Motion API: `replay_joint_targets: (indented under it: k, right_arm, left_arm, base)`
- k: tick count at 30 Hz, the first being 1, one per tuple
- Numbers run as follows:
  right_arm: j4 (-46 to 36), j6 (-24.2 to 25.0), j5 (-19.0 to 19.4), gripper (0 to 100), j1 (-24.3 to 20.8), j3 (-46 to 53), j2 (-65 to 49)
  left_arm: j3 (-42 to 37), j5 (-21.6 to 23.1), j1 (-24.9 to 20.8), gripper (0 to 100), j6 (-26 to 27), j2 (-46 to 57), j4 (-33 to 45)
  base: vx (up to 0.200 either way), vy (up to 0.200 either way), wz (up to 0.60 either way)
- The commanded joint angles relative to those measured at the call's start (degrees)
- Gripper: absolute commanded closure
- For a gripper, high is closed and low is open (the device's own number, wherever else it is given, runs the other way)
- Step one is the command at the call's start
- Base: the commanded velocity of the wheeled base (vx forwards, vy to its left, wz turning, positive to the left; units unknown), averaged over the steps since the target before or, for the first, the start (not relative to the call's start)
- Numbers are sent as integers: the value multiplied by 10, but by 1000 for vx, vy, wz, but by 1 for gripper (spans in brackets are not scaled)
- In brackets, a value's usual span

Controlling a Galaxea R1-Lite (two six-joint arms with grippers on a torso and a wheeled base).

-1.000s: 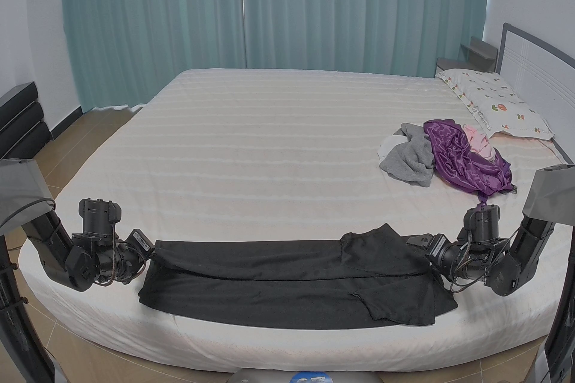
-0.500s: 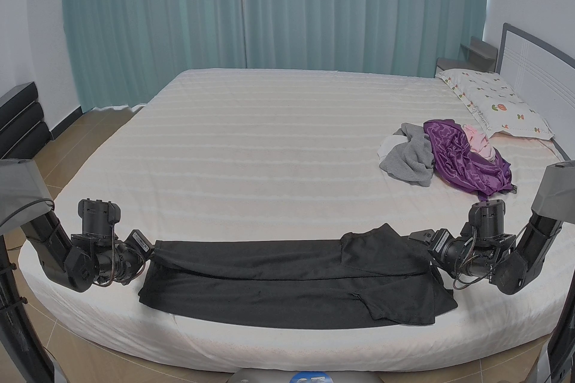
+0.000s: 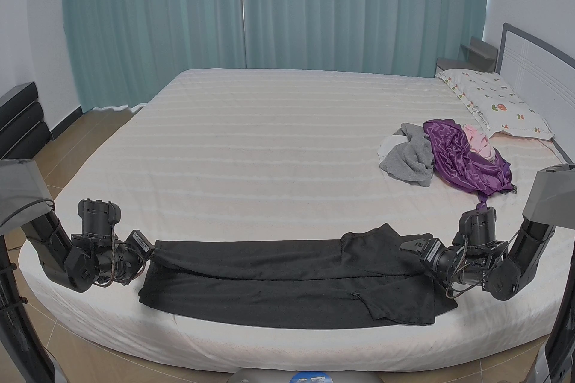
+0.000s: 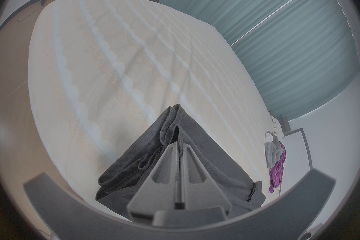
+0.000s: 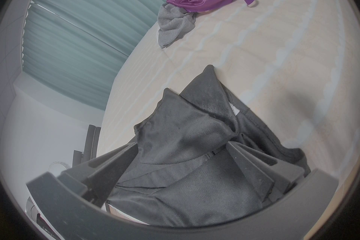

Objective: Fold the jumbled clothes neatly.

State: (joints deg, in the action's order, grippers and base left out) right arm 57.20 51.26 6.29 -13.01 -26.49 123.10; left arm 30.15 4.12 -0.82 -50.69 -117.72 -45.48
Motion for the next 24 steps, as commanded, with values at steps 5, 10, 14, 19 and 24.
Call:
replay_joint_targets:
  k: [5, 10, 14, 19, 24]
  right_arm:
    - [-3, 2, -2, 0, 3, -26, 38]
    - [-16, 14, -17, 0, 2, -47, 49]
    - [-17, 23, -24, 100, -2, -49, 50]
    - [-17, 21, -38, 100, -3, -44, 48]
    - [-17, 22, -40, 100, -2, -43, 40]
  left_arm:
    - [0, 0, -1, 100, 0, -1, 0]
    - [-1, 0, -1, 100, 0, 1, 0]
    - [-1, 0, 0, 100, 0, 0, 0]
    - [-4, 0, -1, 100, 0, 4, 0]
    - [-3, -3, 0, 100, 0, 11, 0]
  base:
    - [0, 0, 0]
    - [0, 0, 0]
    - [0, 0, 0]
    - [0, 0, 0]
    - [0, 0, 0]
